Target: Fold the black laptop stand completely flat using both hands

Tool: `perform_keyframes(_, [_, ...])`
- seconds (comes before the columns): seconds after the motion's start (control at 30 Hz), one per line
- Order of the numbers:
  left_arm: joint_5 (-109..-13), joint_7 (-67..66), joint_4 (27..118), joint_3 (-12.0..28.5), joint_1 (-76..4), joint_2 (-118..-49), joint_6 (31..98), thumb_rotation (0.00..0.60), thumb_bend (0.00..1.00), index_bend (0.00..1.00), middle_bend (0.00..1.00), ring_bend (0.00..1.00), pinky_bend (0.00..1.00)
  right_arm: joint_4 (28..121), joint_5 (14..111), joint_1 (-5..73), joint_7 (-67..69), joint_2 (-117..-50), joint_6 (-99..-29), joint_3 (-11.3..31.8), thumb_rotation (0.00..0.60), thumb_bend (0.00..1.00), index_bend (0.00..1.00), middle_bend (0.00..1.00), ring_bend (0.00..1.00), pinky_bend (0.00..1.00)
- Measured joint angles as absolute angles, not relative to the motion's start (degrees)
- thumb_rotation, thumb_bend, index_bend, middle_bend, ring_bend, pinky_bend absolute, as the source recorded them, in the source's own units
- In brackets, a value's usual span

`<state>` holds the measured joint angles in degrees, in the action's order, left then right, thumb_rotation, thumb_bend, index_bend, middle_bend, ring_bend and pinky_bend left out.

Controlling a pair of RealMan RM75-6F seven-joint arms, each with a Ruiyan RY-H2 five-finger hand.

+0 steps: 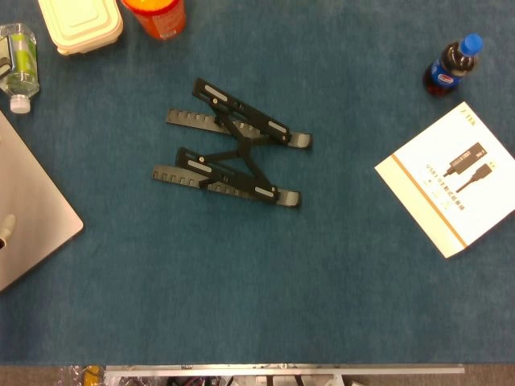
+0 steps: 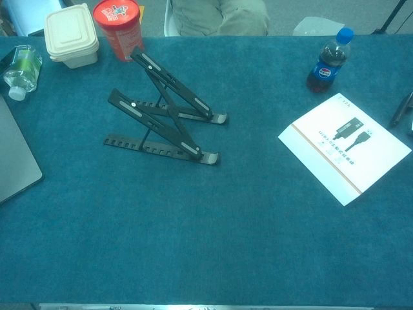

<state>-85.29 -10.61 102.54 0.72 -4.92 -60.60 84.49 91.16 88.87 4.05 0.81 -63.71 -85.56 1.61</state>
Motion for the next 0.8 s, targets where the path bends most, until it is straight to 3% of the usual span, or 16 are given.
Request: perform_keyframes(0.8, [-87.33,-9.91,102.93,0.41,-4.73,-60.75,85.06,0.600,0.27,0.05,0.14,0.05,0.07,91.46,90.63,5.21,3.89,-62.61,-84.20,1.44,0.600,0.14,0.20,0.22,0.14,0.32])
